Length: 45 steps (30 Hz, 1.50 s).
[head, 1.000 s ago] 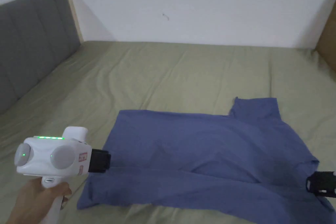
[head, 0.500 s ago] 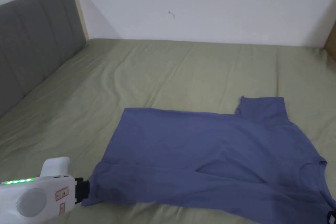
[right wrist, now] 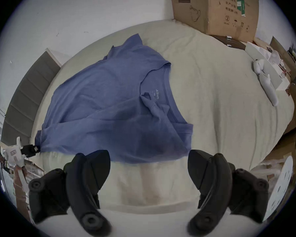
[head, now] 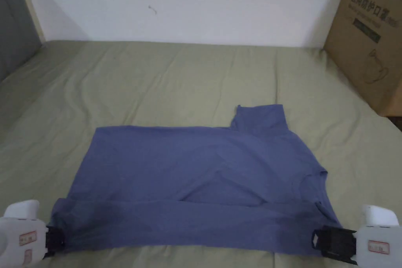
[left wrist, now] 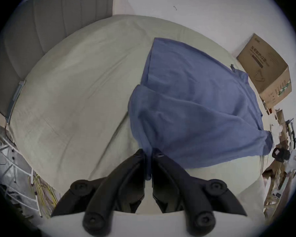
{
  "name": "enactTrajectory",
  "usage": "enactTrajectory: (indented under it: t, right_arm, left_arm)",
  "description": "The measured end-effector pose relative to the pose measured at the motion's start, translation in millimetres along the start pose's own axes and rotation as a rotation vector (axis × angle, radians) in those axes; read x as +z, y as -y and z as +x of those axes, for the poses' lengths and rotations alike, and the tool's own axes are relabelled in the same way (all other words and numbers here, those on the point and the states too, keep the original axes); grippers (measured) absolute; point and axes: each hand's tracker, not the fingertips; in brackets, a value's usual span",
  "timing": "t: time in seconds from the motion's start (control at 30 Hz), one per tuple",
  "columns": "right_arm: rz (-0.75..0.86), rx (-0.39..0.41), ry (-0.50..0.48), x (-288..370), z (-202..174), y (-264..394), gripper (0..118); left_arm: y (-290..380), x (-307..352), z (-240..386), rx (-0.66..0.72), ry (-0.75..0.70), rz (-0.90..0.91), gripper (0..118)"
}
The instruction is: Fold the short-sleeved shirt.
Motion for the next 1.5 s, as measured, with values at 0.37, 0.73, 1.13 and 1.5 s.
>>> enactTrajectory:
  t: [0.37,0.73,1.13,1.5]
  right_arm:
    - [-0.057,-0.024,-0.001,-26.8,22.0,-5.0,3]
    - [-0.066,0.024,-0.092,30.4,46.4,18.1,3]
    - [0.021,0.085,0.056,26.6,29.4,1.7,67]
    - [0.053,0.046,-0.016,21.8,-34.9,-64.7,0]
  left_arm:
    - [-12.4,28.5,12.4,-0.077,-0.008,0.042,5]
    - [17.0,60.3,-0.3,-0.121,-0.001,0.026,6]
    - [16.2,70.6,8.4,-0.101,-0.057,0.127,94]
    - [-37.2,36.8,53.1,-0.172,-0.024,0.123,0]
